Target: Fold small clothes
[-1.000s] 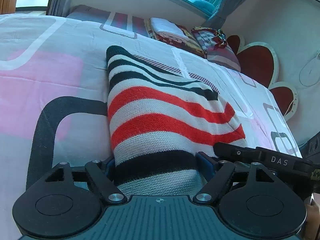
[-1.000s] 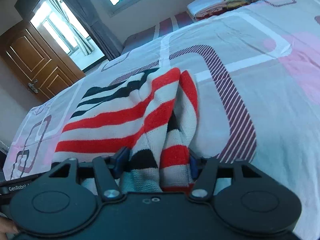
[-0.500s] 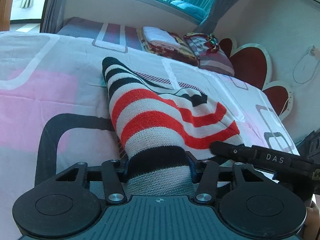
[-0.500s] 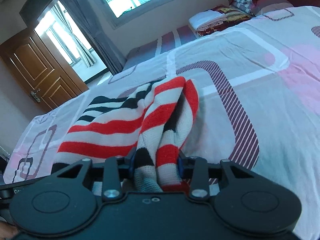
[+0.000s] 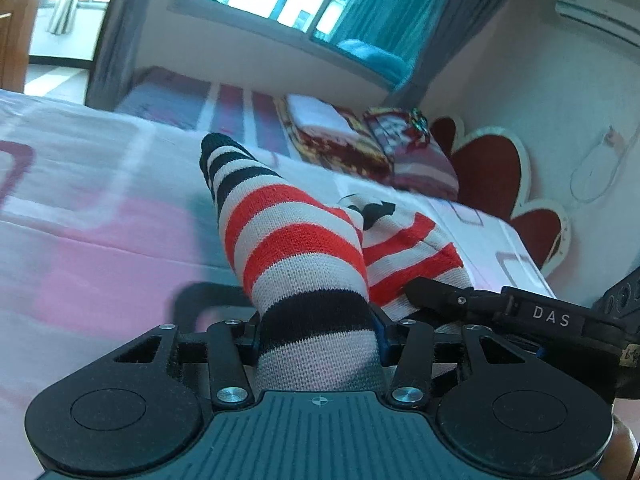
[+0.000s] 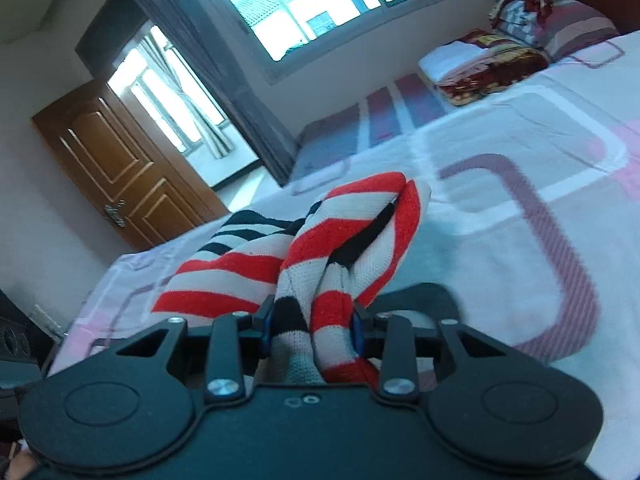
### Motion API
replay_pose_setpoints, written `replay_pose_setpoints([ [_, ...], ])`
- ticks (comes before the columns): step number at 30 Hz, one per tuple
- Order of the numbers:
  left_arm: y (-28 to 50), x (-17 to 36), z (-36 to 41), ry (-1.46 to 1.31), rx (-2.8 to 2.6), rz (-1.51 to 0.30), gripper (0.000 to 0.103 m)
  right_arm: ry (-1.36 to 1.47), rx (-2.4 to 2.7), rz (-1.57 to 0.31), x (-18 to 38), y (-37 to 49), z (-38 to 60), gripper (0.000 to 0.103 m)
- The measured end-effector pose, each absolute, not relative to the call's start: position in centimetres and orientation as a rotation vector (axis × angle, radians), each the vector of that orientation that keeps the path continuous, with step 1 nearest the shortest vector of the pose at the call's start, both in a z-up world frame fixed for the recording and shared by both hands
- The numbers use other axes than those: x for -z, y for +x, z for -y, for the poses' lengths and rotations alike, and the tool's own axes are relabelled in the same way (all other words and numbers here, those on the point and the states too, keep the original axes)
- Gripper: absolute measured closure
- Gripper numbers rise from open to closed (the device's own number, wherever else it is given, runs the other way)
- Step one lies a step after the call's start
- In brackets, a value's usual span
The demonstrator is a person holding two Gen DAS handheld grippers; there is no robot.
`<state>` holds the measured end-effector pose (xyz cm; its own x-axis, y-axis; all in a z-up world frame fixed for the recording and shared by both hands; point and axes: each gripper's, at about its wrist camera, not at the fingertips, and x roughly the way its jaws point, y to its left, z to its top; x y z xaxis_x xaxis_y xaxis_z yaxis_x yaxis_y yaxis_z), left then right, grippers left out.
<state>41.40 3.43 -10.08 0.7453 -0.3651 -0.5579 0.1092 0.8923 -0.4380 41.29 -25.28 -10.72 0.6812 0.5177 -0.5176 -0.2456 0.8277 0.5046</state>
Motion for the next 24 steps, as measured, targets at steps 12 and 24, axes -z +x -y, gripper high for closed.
replay_pose_setpoints([
  [12, 39.1, 9.8, -22.4, -0.361, 0.131, -0.649, 0.055, 0.427, -0.543, -0.675, 10.7, 41.1, 8.2, 0.069],
  [24, 41.0, 17.2, -31.0, -0.338, 0.061, -0.734, 0.045, 0.395, -0.487, -0.765, 16.8, 43.1, -1.2, 0.066],
])
